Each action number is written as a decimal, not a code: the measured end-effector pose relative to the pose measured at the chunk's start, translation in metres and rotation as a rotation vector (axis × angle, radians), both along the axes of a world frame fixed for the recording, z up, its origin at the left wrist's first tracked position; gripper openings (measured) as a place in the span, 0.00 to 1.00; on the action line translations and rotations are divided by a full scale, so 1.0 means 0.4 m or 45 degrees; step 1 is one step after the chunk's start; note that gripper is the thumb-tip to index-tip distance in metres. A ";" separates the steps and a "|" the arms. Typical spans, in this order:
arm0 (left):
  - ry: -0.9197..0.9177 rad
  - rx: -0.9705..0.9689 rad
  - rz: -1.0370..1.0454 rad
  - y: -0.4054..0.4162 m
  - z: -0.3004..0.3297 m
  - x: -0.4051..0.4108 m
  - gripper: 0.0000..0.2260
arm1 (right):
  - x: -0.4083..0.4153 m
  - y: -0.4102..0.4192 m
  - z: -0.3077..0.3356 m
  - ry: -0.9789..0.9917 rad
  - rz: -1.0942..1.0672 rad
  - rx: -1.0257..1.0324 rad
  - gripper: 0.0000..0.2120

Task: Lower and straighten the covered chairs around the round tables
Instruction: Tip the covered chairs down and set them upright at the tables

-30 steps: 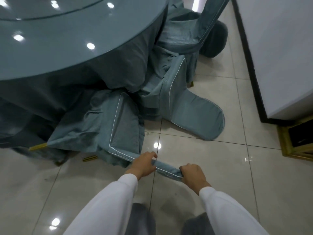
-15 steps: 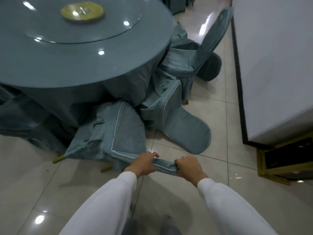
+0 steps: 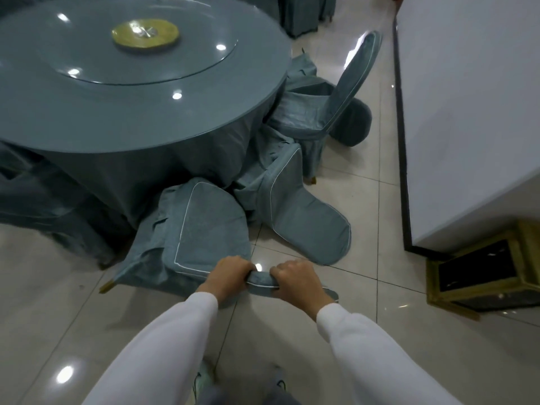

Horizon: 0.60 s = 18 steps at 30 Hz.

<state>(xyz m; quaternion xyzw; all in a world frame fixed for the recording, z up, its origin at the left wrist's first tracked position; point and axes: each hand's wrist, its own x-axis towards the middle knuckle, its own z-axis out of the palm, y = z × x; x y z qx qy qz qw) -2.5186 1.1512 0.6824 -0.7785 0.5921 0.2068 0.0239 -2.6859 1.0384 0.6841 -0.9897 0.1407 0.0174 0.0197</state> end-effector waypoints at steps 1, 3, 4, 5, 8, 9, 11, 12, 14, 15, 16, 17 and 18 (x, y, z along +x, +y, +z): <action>0.002 0.001 -0.006 0.001 0.003 0.006 0.09 | -0.015 0.006 -0.007 -0.060 -0.024 0.078 0.12; -0.015 0.012 -0.033 0.004 0.012 0.016 0.09 | -0.050 0.005 -0.035 -0.128 -0.137 0.243 0.12; -0.015 0.020 -0.043 0.008 0.019 0.025 0.08 | -0.067 0.000 -0.054 -0.116 -0.234 0.342 0.14; -0.006 0.029 -0.046 0.015 0.024 0.039 0.09 | -0.083 -0.004 -0.069 -0.078 -0.346 0.445 0.15; 0.019 0.018 -0.023 0.045 0.036 0.082 0.09 | -0.118 -0.011 -0.089 0.026 -0.604 0.662 0.14; 0.025 0.008 -0.006 0.060 0.042 0.094 0.09 | -0.117 -0.011 -0.084 0.056 -0.582 0.681 0.13; 0.033 -0.001 0.033 0.090 0.056 0.115 0.11 | -0.098 -0.006 -0.059 0.124 -0.463 0.660 0.12; 0.035 -0.007 0.059 0.105 0.066 0.125 0.13 | -0.083 -0.003 -0.048 0.148 -0.402 0.618 0.11; 0.066 -0.036 0.121 0.128 0.073 0.141 0.17 | -0.050 0.003 -0.023 0.148 -0.346 0.532 0.11; 0.080 -0.053 0.159 0.136 0.077 0.152 0.19 | -0.030 0.001 -0.005 0.131 -0.335 0.493 0.10; 0.097 -0.068 0.202 0.145 0.083 0.162 0.20 | -0.010 0.001 0.012 0.115 -0.320 0.451 0.10; 0.118 -0.089 0.252 0.155 0.089 0.171 0.20 | 0.010 0.000 0.028 0.118 -0.290 0.402 0.10; 0.138 -0.108 0.305 0.166 0.096 0.184 0.20 | 0.033 0.002 0.049 0.124 -0.247 0.346 0.10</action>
